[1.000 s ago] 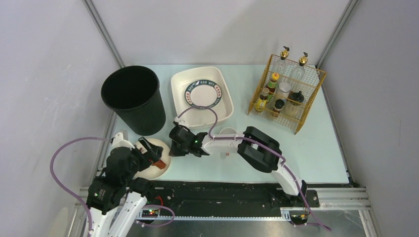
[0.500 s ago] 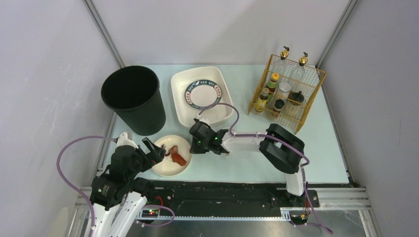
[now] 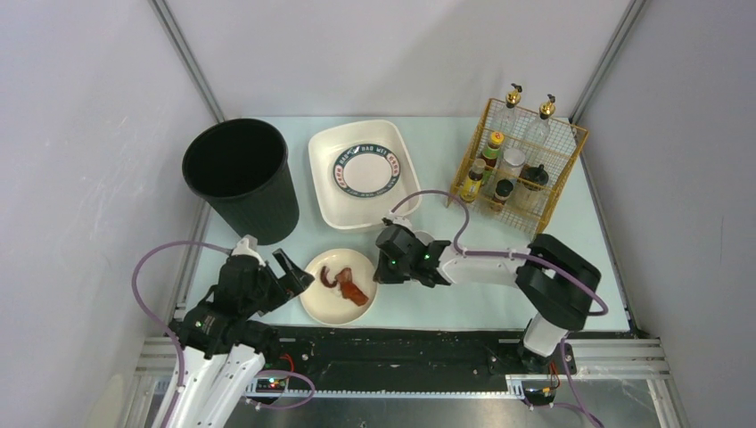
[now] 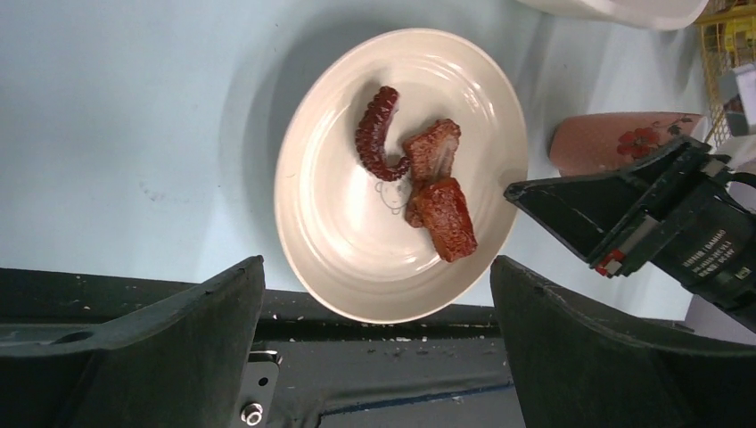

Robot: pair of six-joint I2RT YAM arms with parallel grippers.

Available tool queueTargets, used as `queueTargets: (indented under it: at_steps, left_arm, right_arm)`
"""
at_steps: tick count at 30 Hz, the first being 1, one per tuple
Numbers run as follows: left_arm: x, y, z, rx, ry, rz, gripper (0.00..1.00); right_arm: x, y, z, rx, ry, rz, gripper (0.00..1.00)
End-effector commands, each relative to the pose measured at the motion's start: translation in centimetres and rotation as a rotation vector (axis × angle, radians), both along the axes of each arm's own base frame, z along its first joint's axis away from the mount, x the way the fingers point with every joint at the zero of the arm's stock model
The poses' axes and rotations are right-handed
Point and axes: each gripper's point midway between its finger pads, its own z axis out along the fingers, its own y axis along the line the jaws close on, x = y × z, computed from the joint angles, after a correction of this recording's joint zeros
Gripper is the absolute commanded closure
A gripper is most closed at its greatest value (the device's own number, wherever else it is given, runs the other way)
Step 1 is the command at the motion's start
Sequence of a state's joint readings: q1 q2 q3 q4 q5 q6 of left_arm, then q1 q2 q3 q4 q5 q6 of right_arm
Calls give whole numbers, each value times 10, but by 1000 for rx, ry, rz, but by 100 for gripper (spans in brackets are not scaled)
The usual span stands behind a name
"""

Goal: Clear the kitchen counter

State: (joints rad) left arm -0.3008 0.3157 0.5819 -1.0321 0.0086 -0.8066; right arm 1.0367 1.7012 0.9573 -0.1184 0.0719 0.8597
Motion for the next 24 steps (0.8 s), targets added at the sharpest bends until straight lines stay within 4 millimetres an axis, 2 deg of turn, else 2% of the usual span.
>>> queueTargets:
  at_steps: [1, 6, 10, 17, 24]
  left_arm:
    - [10, -19, 7, -89, -11, -31, 0]
    - [15, -31, -1, -110, 29, -77, 0]
    - [18, -37, -10, -124, 55, -95, 0]
    - [22, -41, -28, -124, 97, -92, 0]
    - [26, -43, -36, -135, 114, -73, 1]
  right_arm:
    - [8, -10, 35, 101, -54, -43, 100]
    - [7, -27, 42, 127, -55, -67, 100]
    - [9, -34, 48, 143, -64, -79, 100]
    - [9, -32, 50, 162, -57, -75, 100]
    - [9, -29, 56, 194, -49, -65, 100]
